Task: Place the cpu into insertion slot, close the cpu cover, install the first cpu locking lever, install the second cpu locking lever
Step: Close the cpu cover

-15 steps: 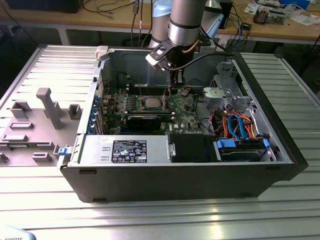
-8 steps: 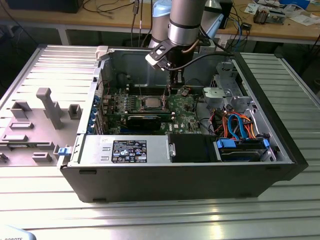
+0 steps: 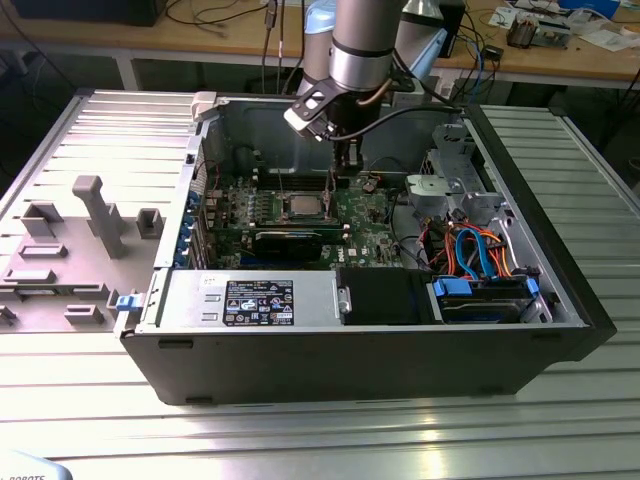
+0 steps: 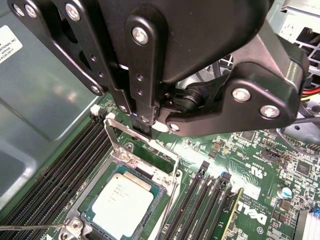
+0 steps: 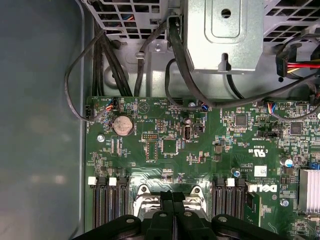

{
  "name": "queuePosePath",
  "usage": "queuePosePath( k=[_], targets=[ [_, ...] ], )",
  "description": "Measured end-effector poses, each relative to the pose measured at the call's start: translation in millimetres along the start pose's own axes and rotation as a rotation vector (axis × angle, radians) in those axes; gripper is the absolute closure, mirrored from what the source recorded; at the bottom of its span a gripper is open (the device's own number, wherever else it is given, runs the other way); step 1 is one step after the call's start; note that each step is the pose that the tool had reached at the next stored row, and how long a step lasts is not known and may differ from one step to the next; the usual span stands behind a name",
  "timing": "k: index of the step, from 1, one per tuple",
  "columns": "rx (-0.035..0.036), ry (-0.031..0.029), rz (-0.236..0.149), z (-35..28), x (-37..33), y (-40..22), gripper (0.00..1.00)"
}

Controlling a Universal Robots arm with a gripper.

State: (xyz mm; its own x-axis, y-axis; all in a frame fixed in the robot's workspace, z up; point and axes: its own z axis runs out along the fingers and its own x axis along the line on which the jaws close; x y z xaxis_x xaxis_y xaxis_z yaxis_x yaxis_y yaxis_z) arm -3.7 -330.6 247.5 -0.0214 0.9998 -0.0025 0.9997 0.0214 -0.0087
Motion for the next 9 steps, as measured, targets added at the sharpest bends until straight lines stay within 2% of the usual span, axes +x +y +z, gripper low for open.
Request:
queuePosePath(
  k=[9],
  targets=[
    [-0.0001,0.0001,0.0,0.0,0.0,-1.8,0.89]
  ],
)
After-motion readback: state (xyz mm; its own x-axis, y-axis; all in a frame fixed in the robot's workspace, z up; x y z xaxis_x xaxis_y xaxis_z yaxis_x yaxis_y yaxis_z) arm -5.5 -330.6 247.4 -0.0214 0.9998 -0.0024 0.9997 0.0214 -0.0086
